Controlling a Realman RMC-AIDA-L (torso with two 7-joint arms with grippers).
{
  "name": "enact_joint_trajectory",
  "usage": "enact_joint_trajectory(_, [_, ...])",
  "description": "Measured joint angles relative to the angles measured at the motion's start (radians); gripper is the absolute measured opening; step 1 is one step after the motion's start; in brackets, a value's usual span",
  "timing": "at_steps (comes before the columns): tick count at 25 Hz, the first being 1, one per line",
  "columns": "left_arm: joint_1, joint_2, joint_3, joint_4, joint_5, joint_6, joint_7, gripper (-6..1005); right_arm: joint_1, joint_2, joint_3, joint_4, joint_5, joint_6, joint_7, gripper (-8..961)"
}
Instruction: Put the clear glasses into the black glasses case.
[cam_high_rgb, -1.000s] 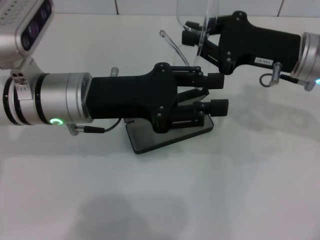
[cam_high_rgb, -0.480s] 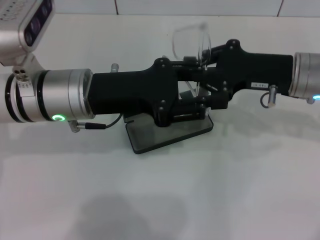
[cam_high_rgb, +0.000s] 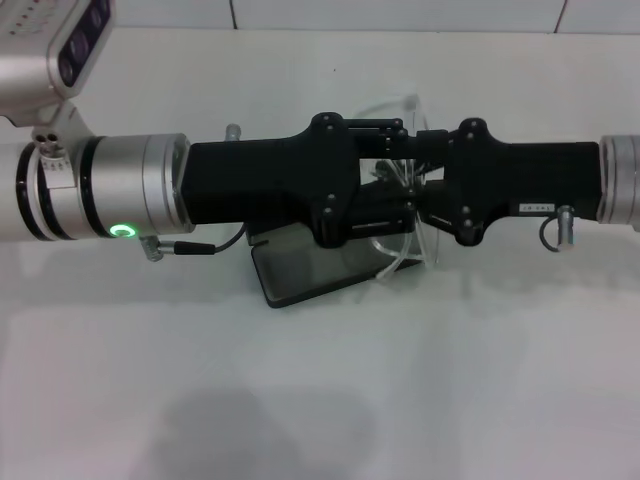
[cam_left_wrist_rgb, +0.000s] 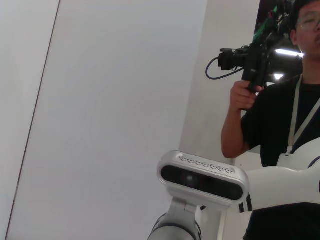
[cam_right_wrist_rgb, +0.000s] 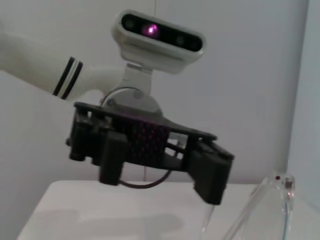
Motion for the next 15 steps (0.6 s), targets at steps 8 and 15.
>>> enact_joint_trajectory(8, [-0.003, 0.0, -0.001, 0.003, 0.0, 0.0, -0.001, 654, -0.018, 0.001, 0.082, -0.016, -0.04, 0.014, 0.046, 122])
enact_joint_trajectory(15, [-0.002, 0.0, -0.004, 0.003, 0.0, 0.0, 0.0, 658, -0.023, 0.002, 0.145, -0.011, -0.031, 0.003, 0.047, 123])
